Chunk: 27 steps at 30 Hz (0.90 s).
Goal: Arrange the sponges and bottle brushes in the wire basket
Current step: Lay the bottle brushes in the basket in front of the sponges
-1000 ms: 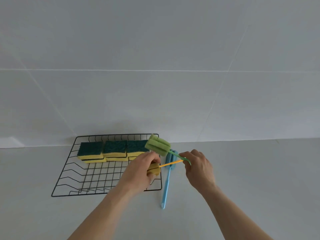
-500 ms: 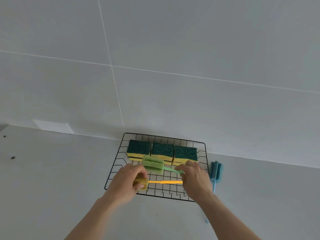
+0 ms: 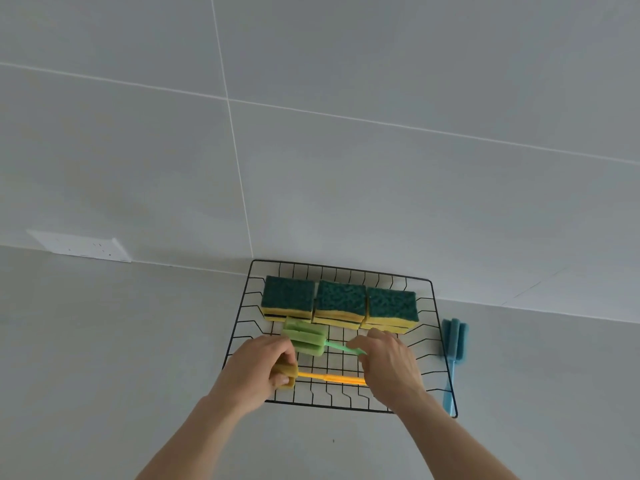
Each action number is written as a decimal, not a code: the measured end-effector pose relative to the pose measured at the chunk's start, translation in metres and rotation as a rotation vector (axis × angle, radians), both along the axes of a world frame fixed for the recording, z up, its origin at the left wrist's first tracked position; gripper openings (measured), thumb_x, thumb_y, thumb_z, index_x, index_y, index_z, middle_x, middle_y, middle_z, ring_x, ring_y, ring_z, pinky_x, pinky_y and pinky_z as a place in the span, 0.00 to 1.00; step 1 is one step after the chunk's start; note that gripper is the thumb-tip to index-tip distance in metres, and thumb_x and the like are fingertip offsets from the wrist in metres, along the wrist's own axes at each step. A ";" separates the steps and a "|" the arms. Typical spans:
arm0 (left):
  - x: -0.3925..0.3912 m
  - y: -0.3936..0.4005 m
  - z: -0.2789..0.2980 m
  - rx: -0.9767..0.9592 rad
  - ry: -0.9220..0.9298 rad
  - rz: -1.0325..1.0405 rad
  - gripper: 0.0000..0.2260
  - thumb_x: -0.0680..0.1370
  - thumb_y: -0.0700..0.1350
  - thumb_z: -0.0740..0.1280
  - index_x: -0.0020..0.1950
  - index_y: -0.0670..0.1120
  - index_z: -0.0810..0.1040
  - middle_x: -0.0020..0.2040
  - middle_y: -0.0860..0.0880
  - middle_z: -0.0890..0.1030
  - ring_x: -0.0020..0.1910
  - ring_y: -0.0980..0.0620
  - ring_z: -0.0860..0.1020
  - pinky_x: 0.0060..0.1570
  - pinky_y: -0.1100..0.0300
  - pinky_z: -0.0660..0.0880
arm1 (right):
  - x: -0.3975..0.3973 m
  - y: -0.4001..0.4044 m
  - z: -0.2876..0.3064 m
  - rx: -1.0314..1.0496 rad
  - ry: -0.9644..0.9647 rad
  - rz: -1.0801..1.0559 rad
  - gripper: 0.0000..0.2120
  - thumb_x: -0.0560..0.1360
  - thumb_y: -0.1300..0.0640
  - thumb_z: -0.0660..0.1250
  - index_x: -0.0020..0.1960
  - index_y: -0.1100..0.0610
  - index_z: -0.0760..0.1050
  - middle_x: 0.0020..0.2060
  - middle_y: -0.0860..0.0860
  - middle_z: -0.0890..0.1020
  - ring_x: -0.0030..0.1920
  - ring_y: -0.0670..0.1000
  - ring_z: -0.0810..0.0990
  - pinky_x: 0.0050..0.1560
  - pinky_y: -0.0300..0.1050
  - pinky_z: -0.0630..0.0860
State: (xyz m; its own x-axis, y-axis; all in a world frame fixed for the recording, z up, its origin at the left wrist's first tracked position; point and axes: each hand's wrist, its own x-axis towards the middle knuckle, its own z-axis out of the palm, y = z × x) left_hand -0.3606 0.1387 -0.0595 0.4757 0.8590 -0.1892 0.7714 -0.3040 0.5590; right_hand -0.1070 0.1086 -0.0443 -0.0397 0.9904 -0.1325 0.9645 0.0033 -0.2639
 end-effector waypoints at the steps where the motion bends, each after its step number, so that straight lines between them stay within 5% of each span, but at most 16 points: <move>1: -0.001 0.001 -0.002 0.007 0.008 -0.019 0.12 0.73 0.47 0.76 0.48 0.58 0.74 0.46 0.64 0.76 0.46 0.62 0.71 0.45 0.69 0.65 | -0.001 0.001 -0.002 -0.007 0.004 0.006 0.16 0.79 0.59 0.67 0.63 0.44 0.79 0.49 0.44 0.80 0.51 0.51 0.76 0.47 0.44 0.74; 6: -0.006 0.007 0.000 0.137 -0.009 0.013 0.11 0.74 0.58 0.73 0.50 0.60 0.73 0.44 0.65 0.76 0.44 0.62 0.73 0.48 0.66 0.68 | -0.004 0.007 -0.008 -0.017 0.019 0.015 0.16 0.79 0.59 0.67 0.63 0.44 0.78 0.50 0.45 0.81 0.52 0.51 0.76 0.48 0.46 0.75; 13: -0.006 0.024 0.003 0.278 0.084 -0.056 0.21 0.70 0.54 0.76 0.59 0.57 0.73 0.56 0.58 0.75 0.56 0.54 0.71 0.61 0.55 0.70 | -0.021 0.015 -0.012 -0.002 0.034 0.072 0.16 0.79 0.60 0.68 0.62 0.45 0.79 0.50 0.46 0.81 0.53 0.52 0.77 0.49 0.45 0.74; 27: -0.007 0.018 -0.010 0.350 0.166 -0.019 0.14 0.73 0.40 0.74 0.58 0.51 0.79 0.52 0.54 0.80 0.55 0.49 0.75 0.56 0.52 0.75 | -0.022 0.005 -0.027 0.045 0.094 0.026 0.14 0.76 0.60 0.70 0.61 0.51 0.80 0.56 0.49 0.81 0.58 0.54 0.77 0.56 0.49 0.76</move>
State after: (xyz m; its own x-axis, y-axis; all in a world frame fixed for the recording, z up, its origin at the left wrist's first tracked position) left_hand -0.3677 0.1562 -0.0699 0.4796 0.8767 0.0385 0.8351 -0.4694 0.2867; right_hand -0.1286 0.1140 -0.0713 -0.0759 0.9937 -0.0828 0.9348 0.0420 -0.3526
